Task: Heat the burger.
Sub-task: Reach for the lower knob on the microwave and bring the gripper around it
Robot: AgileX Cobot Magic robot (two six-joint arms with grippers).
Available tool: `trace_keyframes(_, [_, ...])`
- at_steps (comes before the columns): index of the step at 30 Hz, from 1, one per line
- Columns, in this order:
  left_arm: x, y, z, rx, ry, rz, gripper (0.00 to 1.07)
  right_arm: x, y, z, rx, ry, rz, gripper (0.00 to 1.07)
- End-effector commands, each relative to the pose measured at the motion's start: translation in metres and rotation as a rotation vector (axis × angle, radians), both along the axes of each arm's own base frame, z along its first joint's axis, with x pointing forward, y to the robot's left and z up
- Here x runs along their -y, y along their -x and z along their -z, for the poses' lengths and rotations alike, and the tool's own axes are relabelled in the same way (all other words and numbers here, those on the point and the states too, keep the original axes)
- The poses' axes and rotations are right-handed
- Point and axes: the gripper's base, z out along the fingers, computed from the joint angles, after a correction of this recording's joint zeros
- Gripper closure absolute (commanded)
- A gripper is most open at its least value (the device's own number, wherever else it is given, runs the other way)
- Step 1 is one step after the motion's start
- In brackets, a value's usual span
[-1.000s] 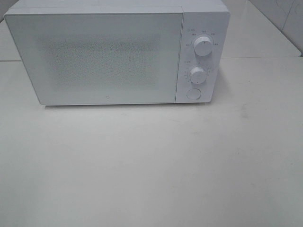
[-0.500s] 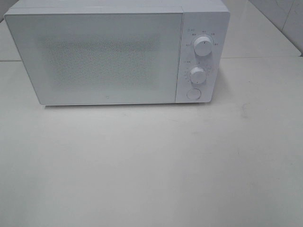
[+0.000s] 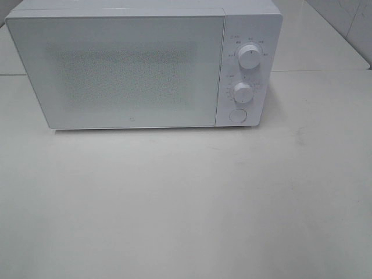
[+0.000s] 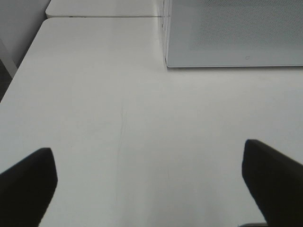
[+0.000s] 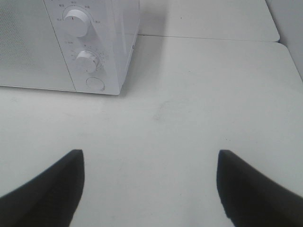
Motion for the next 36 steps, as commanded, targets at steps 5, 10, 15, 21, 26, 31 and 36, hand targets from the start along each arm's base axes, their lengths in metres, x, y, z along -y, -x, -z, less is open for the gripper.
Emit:
trace_keyframes(5, [0.001, 0.0, 0.0, 0.015, 0.01, 0.001, 0.07, -0.001, -0.033, 0.0, 0.002, -0.017, 0.017, 0.32])
trace_keyframes(10, [0.001, 0.0, 0.0, 0.015, 0.01, 0.001, 0.07, -0.002, -0.05, 0.001, 0.023, -0.018, 0.02, 0.32])
trace_keyframes(15, [0.001, 0.0, 0.0, 0.015, 0.01, 0.001, 0.07, -0.003, -0.076, 0.002, 0.079, -0.024, 0.028, 0.32])
trace_keyframes(21, [0.001, 0.0, 0.0, 0.015, 0.01, 0.001, 0.07, -0.004, -0.095, 0.008, 0.094, -0.025, 0.033, 0.32])
trace_keyframes(26, [0.001, 0.0, 0.0, 0.015, 0.01, 0.001, 0.07, -0.004, -0.11, 0.015, 0.09, -0.013, 0.032, 0.32])
trace_keyframes(31, [0.001, 0.0, 0.0, 0.015, 0.01, 0.001, 0.07, -0.009, -0.122, 0.028, 0.118, -0.012, 0.012, 0.32])
trace_keyframes(36, [0.001, 0.0, 0.0, 0.015, 0.011, 0.001, 0.07, -0.019, -0.129, 0.052, 0.191, 0.0, -0.042, 0.32])
